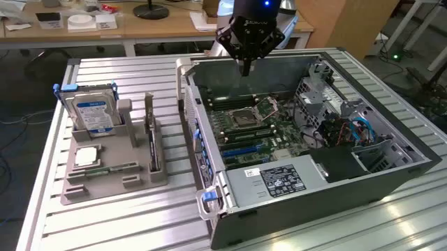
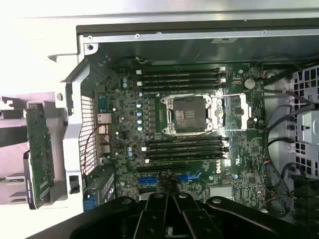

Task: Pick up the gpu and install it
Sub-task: 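Reach for the gpu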

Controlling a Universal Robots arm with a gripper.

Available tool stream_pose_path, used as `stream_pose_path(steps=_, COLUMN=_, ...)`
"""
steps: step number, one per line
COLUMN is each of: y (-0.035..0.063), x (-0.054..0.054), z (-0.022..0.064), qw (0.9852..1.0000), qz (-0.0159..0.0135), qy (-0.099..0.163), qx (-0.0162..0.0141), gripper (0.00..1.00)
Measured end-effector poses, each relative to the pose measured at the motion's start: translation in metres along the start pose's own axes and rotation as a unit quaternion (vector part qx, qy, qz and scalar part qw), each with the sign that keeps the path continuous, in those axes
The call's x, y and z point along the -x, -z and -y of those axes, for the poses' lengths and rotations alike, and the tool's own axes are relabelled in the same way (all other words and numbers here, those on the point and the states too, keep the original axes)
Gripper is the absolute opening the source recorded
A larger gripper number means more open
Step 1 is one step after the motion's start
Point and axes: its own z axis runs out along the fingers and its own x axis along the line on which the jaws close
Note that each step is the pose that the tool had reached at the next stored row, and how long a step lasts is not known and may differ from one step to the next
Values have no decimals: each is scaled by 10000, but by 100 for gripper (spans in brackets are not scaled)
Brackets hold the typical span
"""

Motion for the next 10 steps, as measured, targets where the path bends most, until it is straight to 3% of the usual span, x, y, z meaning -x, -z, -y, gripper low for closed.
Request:
stream_pose_path(steps=5, y=2, x=-30, z=3, qw=10000, qz=-1, qy=0, qx=-1, gripper=11)
stream_pose_path(steps=10, y=5, x=-173, z=13, qw=10000, qz=0, qy=0, qx=0, gripper=11)
